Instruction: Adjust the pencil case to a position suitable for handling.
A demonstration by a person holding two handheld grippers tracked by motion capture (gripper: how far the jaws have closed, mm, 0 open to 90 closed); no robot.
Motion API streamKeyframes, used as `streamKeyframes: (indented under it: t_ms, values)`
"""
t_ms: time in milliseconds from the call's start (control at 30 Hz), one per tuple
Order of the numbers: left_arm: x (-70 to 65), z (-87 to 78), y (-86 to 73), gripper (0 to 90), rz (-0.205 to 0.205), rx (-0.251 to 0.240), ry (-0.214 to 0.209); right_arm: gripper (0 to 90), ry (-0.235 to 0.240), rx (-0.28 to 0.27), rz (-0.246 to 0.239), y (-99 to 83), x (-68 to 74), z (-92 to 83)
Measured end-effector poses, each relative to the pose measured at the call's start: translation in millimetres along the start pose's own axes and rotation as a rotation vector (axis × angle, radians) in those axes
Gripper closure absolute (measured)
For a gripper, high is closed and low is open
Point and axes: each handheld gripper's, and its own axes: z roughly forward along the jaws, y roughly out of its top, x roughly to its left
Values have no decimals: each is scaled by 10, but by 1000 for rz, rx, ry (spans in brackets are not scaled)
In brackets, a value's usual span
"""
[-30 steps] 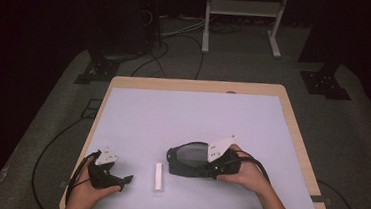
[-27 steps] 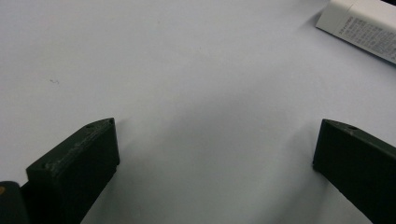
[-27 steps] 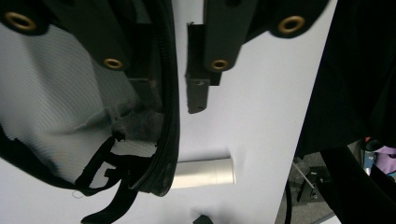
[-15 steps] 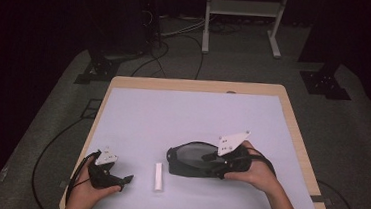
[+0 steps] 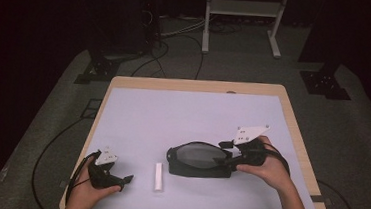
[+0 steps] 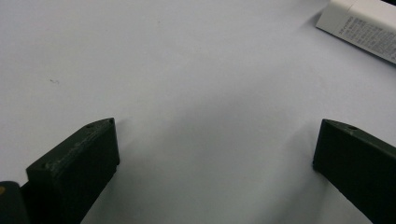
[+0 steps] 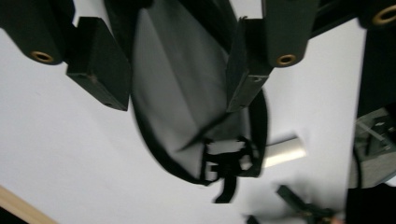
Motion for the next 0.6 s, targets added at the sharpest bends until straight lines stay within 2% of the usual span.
streamKeyframes:
  t_ms: [67,100,267,300,400,433,600]
  values:
    - [0,0,0,0,0,0,0,379,-14,-2,9,-14,-24,-16]
    - [0,0,0,0,0,0,0,357,-37,-5,32,-46,-74,-47]
    - [1,0,0,0,0,0,0,324,-81,-1,70,-118,-174,-91]
    - [0,0,0,0,0,0,0,312,-99,2,90,-152,-214,-104]
    - [0,0,0,0,0,0,0,301,-111,1,107,-187,-259,-115]
    - [0,0,0,0,0,0,0,290,-130,0,130,-227,-304,-132]
    - [1,0,0,0,0,1,-1,259,-159,-1,175,-309,-397,-161]
